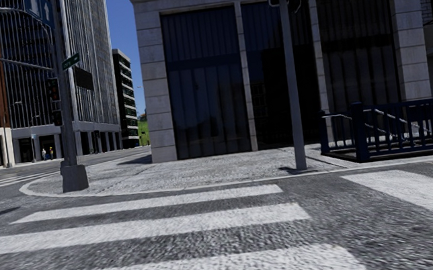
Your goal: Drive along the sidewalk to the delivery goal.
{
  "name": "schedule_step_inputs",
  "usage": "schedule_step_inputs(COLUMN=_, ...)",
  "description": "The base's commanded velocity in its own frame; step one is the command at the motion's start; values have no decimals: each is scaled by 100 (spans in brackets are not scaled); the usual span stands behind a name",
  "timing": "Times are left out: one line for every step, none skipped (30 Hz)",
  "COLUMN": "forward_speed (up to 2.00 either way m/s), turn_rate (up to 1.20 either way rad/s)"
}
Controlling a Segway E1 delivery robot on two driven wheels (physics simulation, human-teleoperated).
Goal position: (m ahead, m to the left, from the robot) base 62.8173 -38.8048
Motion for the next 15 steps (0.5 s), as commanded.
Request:
schedule_step_inputs(forward_speed=200, turn_rate=0)
schedule_step_inputs(forward_speed=200, turn_rate=10)
schedule_step_inputs(forward_speed=200, turn_rate=10)
schedule_step_inputs(forward_speed=200, turn_rate=21)
schedule_step_inputs(forward_speed=200, turn_rate=30)
schedule_step_inputs(forward_speed=200, turn_rate=32)
schedule_step_inputs(forward_speed=200, turn_rate=34)
schedule_step_inputs(forward_speed=200, turn_rate=34)
schedule_step_inputs(forward_speed=200, turn_rate=40)
schedule_step_inputs(forward_speed=200, turn_rate=40)
schedule_step_inputs(forward_speed=200, turn_rate=54)
schedule_step_inputs(forward_speed=200, turn_rate=58)
schedule_step_inputs(forward_speed=200, turn_rate=59)
schedule_step_inputs(forward_speed=200, turn_rate=43)
schedule_step_inputs(forward_speed=200, turn_rate=43)
